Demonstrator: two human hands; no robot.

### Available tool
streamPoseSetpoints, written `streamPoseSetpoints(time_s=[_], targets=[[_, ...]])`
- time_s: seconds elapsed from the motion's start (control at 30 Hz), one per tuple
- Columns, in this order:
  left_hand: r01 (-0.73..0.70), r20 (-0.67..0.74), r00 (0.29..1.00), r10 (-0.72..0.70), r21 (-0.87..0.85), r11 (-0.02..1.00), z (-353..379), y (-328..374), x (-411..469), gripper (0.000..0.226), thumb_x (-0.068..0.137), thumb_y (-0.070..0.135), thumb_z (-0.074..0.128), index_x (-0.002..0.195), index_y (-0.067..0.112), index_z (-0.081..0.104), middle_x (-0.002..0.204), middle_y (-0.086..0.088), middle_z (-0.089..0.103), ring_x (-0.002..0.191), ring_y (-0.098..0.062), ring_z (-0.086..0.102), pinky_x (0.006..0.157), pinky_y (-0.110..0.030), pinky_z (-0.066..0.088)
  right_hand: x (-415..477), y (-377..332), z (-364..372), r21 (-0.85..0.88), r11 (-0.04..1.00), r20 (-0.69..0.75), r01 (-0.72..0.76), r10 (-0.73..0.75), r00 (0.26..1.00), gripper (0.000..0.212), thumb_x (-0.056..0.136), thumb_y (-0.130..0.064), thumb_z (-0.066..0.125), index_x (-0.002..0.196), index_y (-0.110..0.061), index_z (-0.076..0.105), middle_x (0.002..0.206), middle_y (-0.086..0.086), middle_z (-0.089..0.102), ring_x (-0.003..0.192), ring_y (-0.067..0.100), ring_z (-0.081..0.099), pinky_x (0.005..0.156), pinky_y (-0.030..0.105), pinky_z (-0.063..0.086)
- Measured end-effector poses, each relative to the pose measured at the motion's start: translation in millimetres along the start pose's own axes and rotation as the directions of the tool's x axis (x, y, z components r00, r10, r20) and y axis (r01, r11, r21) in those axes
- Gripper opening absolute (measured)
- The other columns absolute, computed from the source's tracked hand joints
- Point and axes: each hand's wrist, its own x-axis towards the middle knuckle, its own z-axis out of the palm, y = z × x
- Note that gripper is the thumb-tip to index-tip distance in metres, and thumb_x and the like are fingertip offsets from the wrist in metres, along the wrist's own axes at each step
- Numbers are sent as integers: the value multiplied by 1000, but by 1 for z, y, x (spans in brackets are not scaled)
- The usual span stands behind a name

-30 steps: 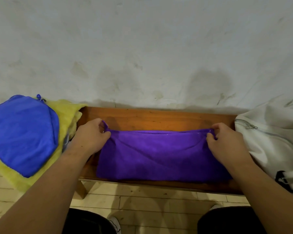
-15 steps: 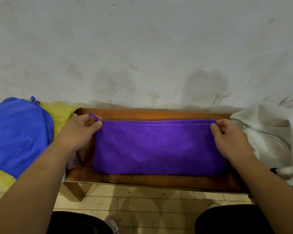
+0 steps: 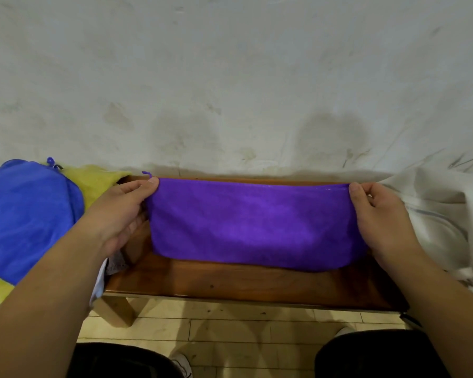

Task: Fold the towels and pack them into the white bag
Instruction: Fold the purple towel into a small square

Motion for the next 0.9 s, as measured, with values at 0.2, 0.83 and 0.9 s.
streamPoseSetpoints(time_s=[0.2, 0.83, 0.9], targets=[[-98, 52, 994, 96, 19, 995, -4, 6, -6, 23, 101, 20, 57, 80, 13, 64, 82, 1, 70, 77, -8, 65, 75, -20, 58, -4, -6, -4, 129, 991, 5, 33, -33, 999, 28, 104, -39, 52, 93, -17, 66, 87, -6, 70, 79, 7, 64, 66, 25, 47], [-437, 234, 897, 376, 606, 665, -38, -9, -76, 16, 91, 13, 71, 91, 27, 65, 109, 19, 68, 94, 9, 64, 88, -20, 51, -93, -23, -35, 326, 937, -10, -129, 140, 990, 10, 98, -34, 64, 99, -28, 72, 95, -2, 78, 93, 22, 75, 86, 45, 60], [-418, 364, 908, 209, 828, 374, -47, -30, -73, 17, 87, 25, 76, 87, 37, 64, 109, 23, 59, 99, 5, 60, 98, -28, 43, -102, -6, -22, 393, 864, 102, -315, 300, 948, 22, 95, -36, 68, 100, -14, 71, 98, 10, 77, 88, 26, 76, 82, 42, 61]])
